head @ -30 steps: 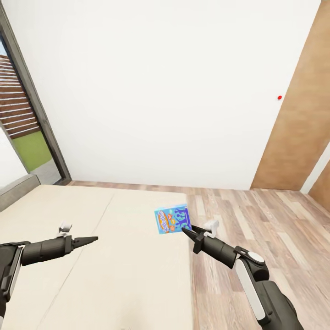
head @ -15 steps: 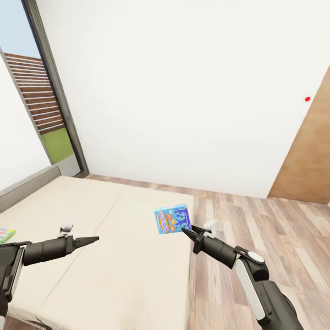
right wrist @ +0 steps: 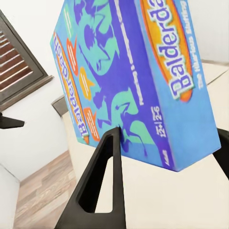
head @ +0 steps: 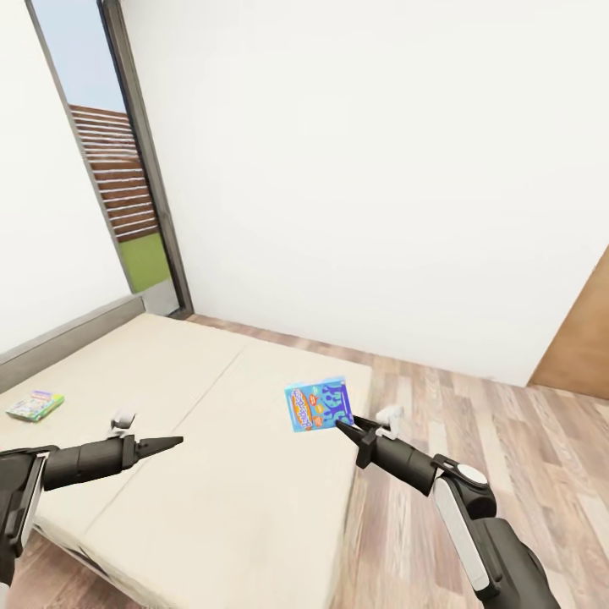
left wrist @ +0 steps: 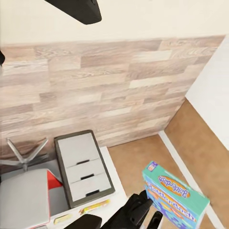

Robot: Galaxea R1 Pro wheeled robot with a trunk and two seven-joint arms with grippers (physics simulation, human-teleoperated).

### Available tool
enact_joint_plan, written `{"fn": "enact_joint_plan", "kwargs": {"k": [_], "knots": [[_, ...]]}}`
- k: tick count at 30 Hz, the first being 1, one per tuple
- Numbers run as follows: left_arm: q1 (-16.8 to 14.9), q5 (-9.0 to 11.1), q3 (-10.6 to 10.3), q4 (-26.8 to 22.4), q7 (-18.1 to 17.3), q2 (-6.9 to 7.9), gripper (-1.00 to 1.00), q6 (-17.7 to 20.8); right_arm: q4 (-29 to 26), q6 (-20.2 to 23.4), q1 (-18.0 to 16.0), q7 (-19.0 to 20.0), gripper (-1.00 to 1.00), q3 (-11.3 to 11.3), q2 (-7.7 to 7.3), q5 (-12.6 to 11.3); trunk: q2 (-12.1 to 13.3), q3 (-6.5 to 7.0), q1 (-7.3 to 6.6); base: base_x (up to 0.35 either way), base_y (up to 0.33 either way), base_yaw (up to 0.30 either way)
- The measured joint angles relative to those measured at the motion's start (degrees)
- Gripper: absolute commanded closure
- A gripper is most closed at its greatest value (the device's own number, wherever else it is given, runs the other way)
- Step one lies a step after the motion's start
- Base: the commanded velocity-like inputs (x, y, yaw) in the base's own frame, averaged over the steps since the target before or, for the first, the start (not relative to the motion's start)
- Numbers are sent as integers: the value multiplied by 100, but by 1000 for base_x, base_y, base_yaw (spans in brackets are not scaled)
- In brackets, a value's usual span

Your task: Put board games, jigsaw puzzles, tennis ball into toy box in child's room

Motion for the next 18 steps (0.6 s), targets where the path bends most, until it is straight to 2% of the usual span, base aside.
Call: {"fn": "enact_joint_plan", "kwargs": {"k": [11,18], "knots": [[8,0,1,-6,1,-13,-100,-2,-1,-11,0,-1,100,0,-1,-2,0,93,0,0,-67,134],[9,0,0,-6,0,-17,-100,-2,-2,-10,0,0,100,0,0,0,0,153,0,0,-254,164]]}}
